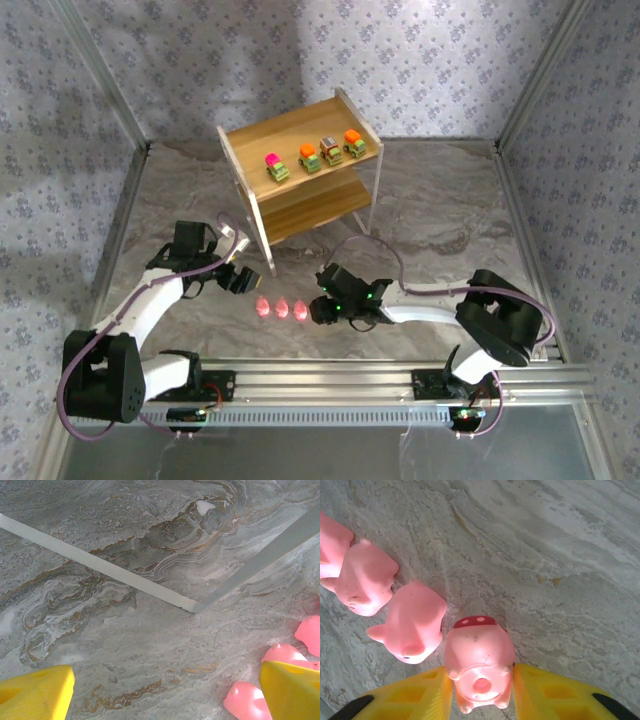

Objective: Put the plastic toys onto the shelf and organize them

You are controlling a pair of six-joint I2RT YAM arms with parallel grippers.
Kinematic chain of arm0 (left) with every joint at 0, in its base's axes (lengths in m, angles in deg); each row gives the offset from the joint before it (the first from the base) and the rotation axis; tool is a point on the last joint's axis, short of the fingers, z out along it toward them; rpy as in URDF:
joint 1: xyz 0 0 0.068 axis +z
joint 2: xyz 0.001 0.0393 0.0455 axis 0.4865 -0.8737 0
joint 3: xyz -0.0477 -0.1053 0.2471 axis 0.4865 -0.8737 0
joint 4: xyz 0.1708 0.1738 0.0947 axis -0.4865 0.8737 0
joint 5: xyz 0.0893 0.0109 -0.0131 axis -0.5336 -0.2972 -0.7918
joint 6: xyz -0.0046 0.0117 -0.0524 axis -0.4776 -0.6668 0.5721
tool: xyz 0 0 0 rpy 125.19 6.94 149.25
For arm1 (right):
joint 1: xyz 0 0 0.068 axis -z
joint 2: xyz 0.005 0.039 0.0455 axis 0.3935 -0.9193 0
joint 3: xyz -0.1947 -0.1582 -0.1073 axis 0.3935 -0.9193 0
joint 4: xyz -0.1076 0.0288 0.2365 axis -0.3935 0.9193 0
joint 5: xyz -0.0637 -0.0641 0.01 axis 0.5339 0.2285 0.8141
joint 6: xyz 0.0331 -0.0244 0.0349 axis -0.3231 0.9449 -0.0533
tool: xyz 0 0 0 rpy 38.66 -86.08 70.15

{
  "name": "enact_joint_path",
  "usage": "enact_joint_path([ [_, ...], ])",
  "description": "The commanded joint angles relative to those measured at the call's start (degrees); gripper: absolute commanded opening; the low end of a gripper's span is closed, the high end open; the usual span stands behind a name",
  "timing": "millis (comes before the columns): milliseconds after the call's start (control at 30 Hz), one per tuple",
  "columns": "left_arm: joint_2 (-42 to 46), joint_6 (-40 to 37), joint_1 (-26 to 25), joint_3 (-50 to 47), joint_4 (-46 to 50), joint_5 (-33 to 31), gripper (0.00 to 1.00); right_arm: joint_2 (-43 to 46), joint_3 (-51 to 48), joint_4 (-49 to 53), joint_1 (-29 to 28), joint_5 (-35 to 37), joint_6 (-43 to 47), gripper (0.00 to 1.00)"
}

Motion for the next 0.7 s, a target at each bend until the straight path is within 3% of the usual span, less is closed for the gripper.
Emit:
enact_joint_path([
  [0, -0.5, 0.5, -0.1, -0.3, -0.7, 0.2, 0.95, -0.2, 0.8, 3.6, 0.0, 1.4, -0.7, 0.46],
  [267, -0.7, 0.6, -0.2, -0.3, -0.7, 0.2, 0.95, 3.2, -1.1, 4.0, 0.9, 3.3, -1.0, 0.5],
  [500, -0.6, 0.6, -0.3, -0.2, -0.6, 0.2, 0.95, 4.7, -1.5, 2.7, 0.9, 5.0, -1.3, 0.47],
  [667, -0.6, 0.6, -0.2, -0.1, -0.6, 0.2, 0.95, 3.9, 3.5, 9.1, -2.9, 11.6, 1.4, 0.49],
])
